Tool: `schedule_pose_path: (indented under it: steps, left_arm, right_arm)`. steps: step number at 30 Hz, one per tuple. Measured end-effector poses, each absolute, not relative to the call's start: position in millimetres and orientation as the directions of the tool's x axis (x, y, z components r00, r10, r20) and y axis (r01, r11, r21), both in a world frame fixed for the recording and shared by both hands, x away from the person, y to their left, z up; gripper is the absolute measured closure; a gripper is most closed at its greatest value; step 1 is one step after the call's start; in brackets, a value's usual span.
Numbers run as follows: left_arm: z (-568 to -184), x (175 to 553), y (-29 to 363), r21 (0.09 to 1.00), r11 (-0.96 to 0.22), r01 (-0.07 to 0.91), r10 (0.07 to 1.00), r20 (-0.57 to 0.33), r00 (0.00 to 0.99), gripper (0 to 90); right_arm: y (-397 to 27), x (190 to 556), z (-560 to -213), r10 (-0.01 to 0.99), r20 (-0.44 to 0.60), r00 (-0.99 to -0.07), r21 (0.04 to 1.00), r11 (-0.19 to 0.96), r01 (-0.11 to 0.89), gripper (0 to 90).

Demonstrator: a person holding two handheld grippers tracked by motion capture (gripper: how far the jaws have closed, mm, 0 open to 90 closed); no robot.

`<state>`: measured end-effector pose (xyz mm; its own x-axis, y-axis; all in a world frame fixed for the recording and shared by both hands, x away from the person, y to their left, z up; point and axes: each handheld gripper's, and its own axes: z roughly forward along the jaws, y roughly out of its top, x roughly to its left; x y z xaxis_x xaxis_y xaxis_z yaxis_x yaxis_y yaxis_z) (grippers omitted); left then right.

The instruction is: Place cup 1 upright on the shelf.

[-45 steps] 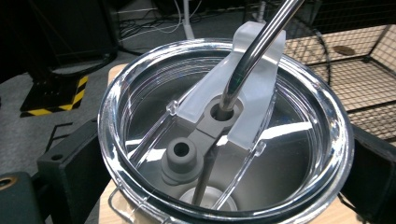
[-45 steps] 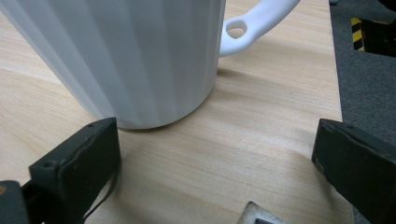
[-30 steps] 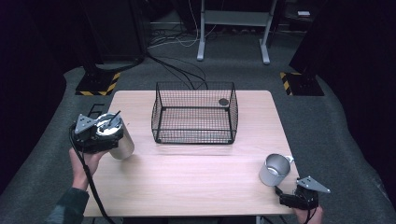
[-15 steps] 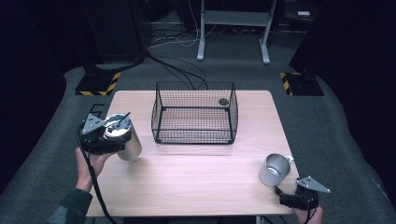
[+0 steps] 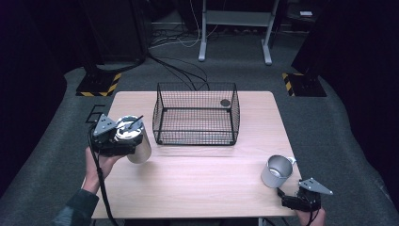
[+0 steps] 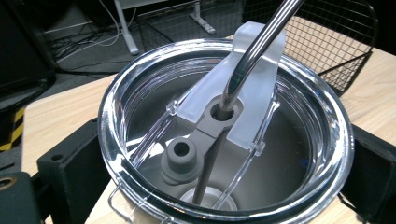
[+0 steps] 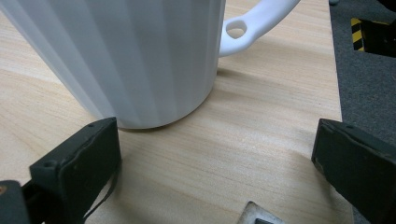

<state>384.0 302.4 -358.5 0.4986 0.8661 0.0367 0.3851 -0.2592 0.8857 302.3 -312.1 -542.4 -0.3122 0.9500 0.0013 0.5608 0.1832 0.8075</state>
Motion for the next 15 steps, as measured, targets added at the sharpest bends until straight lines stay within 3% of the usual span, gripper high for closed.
schedule_pose_path:
  steps: [15]
  left_arm:
    - [-352,390,278,0.885,-0.284,0.369,0.826,0.03,0.563,4.0]
  right_arm:
    - [-312,302,-542,0.95,0.001,-0.312,0.807,0.183,0.561,0.8]
